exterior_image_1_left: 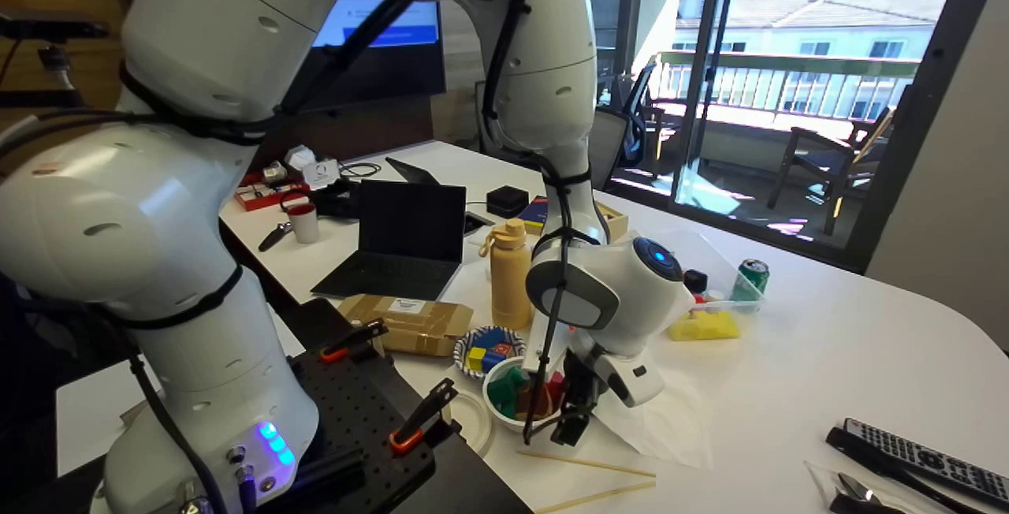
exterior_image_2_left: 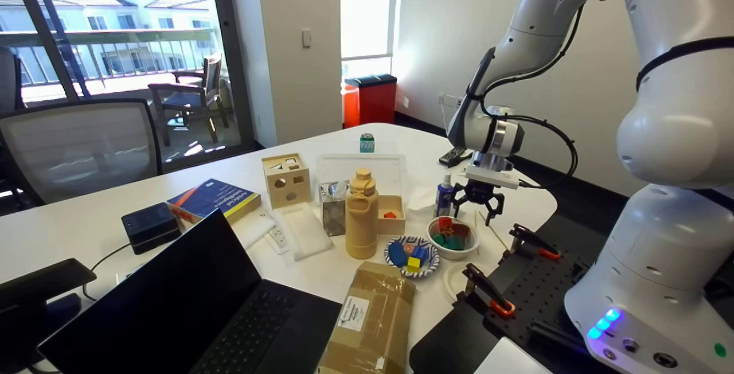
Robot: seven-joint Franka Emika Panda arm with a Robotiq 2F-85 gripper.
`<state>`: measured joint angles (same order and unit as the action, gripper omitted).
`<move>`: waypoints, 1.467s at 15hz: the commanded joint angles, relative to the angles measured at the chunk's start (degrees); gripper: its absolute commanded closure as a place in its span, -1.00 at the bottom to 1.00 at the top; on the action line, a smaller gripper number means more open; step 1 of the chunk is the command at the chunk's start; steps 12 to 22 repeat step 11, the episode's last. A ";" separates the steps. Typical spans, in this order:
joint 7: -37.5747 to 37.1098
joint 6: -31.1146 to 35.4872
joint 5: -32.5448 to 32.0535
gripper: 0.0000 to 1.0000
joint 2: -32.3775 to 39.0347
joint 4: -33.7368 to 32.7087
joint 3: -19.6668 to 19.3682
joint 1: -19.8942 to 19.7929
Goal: Use the chopsticks to stir in the white bowl
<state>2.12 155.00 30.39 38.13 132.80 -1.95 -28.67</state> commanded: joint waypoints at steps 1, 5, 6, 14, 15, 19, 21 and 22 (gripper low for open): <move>1.81 0.60 1.00 -1.00 -2.93 2.31 1.10 -0.81; 0.13 -0.30 -0.16 -1.00 -6.65 4.97 -0.59 0.79; -0.30 -0.45 -0.63 -1.00 -7.87 6.04 -1.18 1.36; -2.78 1.36 -6.32 -1.00 -16.37 15.81 -6.22 7.45; -2.78 1.36 -6.32 -1.00 -16.37 15.81 -6.22 7.45; -2.78 1.36 -6.32 -1.00 -16.37 15.81 -6.22 7.45; -2.78 1.36 -6.32 -1.00 -16.37 15.81 -6.22 7.45; -2.78 1.36 -6.32 -1.00 -16.37 15.81 -6.22 7.45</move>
